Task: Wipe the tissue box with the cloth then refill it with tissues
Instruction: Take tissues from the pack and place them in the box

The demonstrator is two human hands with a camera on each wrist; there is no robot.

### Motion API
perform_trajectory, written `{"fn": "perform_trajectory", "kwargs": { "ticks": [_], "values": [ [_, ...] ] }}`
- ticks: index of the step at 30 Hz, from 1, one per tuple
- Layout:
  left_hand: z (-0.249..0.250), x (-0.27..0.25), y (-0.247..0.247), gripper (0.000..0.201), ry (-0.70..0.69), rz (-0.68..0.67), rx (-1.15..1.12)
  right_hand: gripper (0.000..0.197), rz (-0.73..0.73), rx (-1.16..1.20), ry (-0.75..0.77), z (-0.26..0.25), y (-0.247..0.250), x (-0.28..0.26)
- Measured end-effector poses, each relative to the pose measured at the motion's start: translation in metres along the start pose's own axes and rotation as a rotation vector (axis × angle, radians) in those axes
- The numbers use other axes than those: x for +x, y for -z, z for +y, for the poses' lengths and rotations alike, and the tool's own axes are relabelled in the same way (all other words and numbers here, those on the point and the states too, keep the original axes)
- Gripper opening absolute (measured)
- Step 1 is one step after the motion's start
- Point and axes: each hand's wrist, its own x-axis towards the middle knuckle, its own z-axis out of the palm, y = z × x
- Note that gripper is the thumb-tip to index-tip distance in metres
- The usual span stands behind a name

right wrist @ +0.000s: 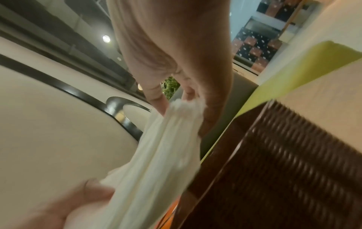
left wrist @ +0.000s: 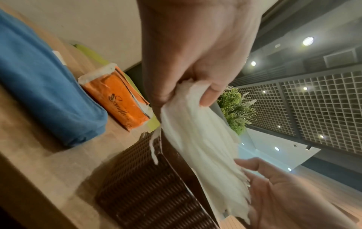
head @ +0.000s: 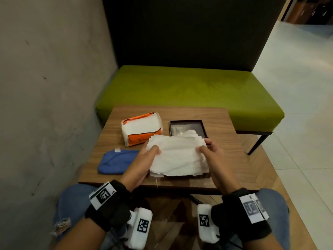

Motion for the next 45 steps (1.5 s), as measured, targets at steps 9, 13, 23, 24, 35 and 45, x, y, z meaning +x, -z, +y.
{"fn": "perform_trajectory", "kwargs": {
  "ticks": [9,13,23,24,35,45],
  "values": [
    [0.006,0.048,-0.027,0.034,-0.321,0.058,0.627,0.025,0.177,-0.322,0.178,-0.020,0.040,0.036],
    [0.003,0.059,-0.028,0.037,-0.355,0.074,0.885,0.029,0.144,-0.606,0.237,-0.013,0.045,0.040],
    [0.012,0.065,-0.035,0.031,-0.087,-0.106,1.700,0.042,-0.066,-1.419,0.222,-0.008,0.032,0.048],
    [0.011,0.065,-0.037,0.031,-0.083,-0.109,1.720,0.047,-0.077,-1.519,0.223,-0.006,0.028,0.051],
    [-0.003,0.065,-0.038,0.027,-0.407,-0.070,1.718,0.031,-0.272,-1.360,0.157,-0.001,-0.003,0.062],
    [0.008,0.071,-0.017,0.024,-0.358,-0.100,1.245,0.049,-0.360,-1.318,-0.005,0.018,-0.016,0.067]
  ]
}}
